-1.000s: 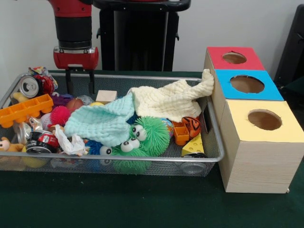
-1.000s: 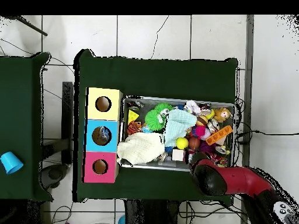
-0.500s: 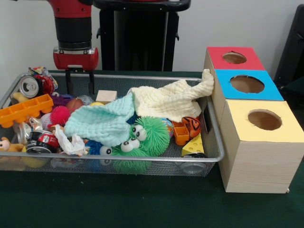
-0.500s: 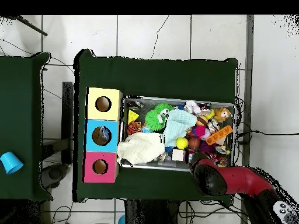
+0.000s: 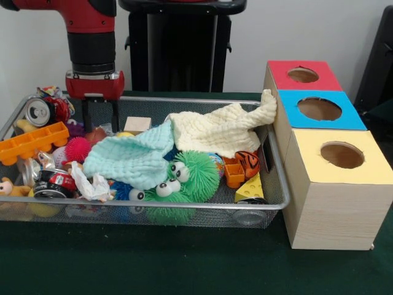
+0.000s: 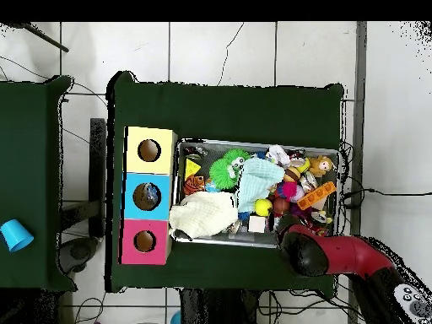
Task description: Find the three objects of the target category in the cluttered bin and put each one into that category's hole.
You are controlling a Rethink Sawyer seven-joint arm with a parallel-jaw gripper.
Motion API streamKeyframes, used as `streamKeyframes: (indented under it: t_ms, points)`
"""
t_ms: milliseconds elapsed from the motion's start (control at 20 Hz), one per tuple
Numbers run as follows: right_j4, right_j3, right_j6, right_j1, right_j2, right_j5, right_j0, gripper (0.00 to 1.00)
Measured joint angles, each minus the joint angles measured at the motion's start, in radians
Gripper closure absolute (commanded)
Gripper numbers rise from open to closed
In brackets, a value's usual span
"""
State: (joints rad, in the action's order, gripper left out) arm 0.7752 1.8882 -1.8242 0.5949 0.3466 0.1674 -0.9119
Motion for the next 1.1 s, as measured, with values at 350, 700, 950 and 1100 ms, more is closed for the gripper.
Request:
streamKeyframes:
  t_ms: [350,700,950,1100]
  points:
    - [0.0,-0.007,0.0,-0.002,-0.005,0.0,0.004,0.0]
    - [0.0,-0.012,0.0,-0.011,-0.042,0.0,0.034,0.0]
    - [0.0,-0.012,0.0,-0.012,-0.061,0.0,0.041,0.0]
    - [0.0,-0.012,0.0,-0.012,-0.064,-0.001,0.041,0.0]
